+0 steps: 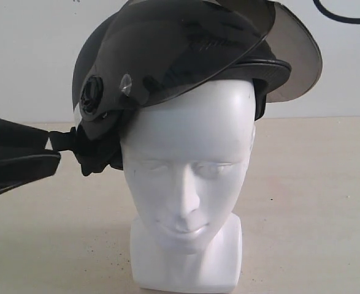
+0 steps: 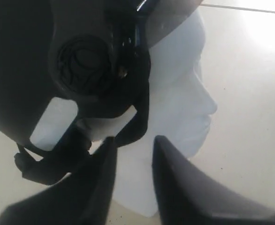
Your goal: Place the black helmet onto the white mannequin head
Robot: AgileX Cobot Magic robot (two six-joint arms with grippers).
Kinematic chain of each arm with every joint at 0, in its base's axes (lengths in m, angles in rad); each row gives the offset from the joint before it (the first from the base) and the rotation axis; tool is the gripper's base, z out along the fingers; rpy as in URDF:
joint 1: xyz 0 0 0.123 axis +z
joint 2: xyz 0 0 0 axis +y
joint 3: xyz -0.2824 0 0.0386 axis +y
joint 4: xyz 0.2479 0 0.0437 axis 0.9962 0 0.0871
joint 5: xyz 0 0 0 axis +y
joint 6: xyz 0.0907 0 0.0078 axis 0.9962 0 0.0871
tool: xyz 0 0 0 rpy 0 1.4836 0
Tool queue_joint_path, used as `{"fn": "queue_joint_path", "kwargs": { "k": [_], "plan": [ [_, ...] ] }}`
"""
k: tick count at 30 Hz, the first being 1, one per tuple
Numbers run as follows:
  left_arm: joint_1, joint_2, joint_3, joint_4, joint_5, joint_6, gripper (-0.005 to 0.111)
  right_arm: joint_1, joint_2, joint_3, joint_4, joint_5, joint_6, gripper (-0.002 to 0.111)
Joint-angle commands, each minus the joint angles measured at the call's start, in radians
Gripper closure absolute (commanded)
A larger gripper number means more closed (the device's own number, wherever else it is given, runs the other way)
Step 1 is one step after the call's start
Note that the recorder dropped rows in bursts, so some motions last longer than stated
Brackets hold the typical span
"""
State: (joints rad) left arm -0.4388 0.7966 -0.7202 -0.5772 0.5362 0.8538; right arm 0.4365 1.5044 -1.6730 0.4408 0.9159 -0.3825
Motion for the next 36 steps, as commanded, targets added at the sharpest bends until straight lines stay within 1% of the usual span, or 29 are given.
{"fn": "queue_joint_path", "kwargs": {
  "k": [1, 2, 3, 7, 16, 20, 24, 29, 36],
  "plan": [
    [-0.003, 0.027, 0.001, 0.002, -0.002, -0.017, 0.047, 0.015, 0.012, 0.026, 0.023, 0.202, -0.005, 0.109],
    [-0.003, 0.041, 0.001, 0.002, 0.008, -0.017, 0.043, 0.015, 0.012, 0.026, 0.023, 0.202, -0.005, 0.109],
    [-0.003, 0.051, 0.001, 0.002, 0.013, -0.017, 0.041, 0.015, 0.012, 0.026, 0.023, 0.200, -0.005, 0.109],
    [-0.003, 0.095, 0.001, 0.002, 0.018, 0.017, 0.045, 0.015, 0.012, 0.026, 0.025, 0.198, -0.005, 0.109],
    [-0.003, 0.113, 0.001, -0.005, 0.013, 0.067, 0.045, 0.015, 0.012, 0.026, 0.025, 0.196, -0.005, 0.109],
    [-0.003, 0.113, 0.001, -0.047, -0.003, 0.099, 0.045, 0.015, 0.012, 0.026, 0.025, 0.196, -0.009, 0.109],
    [-0.003, 0.113, 0.001, -0.134, -0.013, 0.220, 0.045, 0.015, 0.012, 0.026, 0.025, 0.196, -0.009, 0.109],
    [-0.003, 0.128, 0.001, -0.143, -0.016, 0.272, 0.045, 0.015, 0.012, 0.026, 0.025, 0.192, -0.009, 0.109],
    [-0.003, 0.171, 0.001, -0.145, -0.051, 0.288, 0.045, 0.015, 0.012, 0.026, 0.028, 0.189, -0.009, 0.109]
  ]
}}
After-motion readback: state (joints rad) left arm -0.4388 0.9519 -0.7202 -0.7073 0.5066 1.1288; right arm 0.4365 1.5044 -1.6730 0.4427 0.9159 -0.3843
